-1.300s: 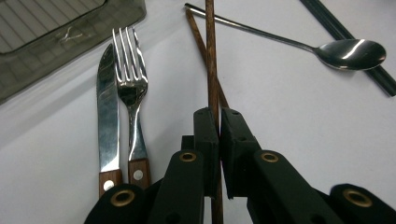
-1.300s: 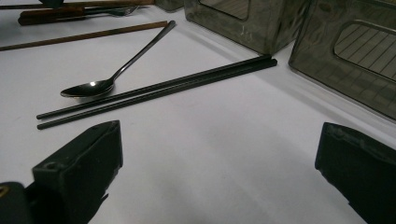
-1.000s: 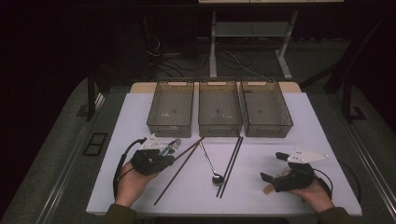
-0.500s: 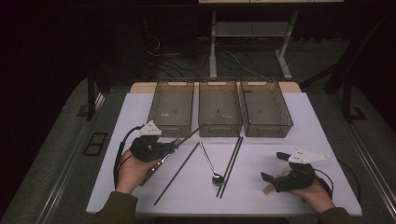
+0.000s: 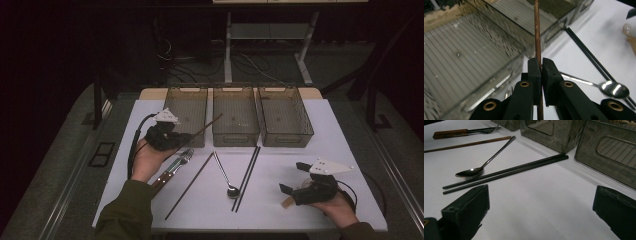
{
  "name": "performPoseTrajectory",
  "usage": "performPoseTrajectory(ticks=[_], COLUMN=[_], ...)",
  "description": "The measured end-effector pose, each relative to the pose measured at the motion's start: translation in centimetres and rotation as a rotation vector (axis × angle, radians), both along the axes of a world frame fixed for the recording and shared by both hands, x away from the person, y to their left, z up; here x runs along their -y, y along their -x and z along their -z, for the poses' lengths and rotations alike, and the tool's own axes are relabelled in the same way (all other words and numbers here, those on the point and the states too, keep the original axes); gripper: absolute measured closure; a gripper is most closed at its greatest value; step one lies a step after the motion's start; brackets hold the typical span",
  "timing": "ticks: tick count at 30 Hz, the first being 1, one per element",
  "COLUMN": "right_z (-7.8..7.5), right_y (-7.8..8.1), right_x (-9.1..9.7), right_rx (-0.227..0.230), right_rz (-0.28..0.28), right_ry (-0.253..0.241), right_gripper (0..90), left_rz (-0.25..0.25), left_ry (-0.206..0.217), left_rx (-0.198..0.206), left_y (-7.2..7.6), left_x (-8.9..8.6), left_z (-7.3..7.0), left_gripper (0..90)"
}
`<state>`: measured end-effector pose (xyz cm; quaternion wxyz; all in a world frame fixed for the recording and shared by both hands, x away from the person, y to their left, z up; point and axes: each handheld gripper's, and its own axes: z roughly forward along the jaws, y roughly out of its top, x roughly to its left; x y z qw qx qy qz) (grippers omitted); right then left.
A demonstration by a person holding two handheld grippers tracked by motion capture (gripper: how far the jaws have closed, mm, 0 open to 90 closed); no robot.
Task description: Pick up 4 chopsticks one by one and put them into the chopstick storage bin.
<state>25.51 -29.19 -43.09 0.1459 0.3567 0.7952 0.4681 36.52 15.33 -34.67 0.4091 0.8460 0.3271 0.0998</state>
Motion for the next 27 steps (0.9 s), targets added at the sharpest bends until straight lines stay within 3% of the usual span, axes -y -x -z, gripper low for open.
performPoseTrajectory(ticks=[5,19,20,25,27], right_z=[0.0,-0.1,-0.2,-0.2,-0.2], right_y=[0.0,0.0,0.0,0.0,0.1], right_x=[0.0,0.1,0.1,0.2,0.2], right_rx=[0.002,0.004,0.004,0.006,0.007], right_rz=[-0.004,-0.003,-0.004,-0.005,-0.006], right_ry=[-0.001,-0.019,-0.019,-0.024,-0.026], right_gripper=[1.0,1.0,1.0,1.0,1.0], left_rz=[-0.003,-0.050,-0.061,-0.093,-0.107], left_ry=[0.002,-0.072,-0.056,-0.102,-0.099], left_rx=[0.004,0.047,0.050,0.071,0.061], left_y=[-2.1,-7.7,-8.1,-10.0,-10.8], left_x=[0.5,1.6,1.7,1.6,1.2], left_z=[-0.7,-2.3,-2.2,-2.0,-1.6], left_gripper=[85.1,85.1,85.1,85.1,85.1])
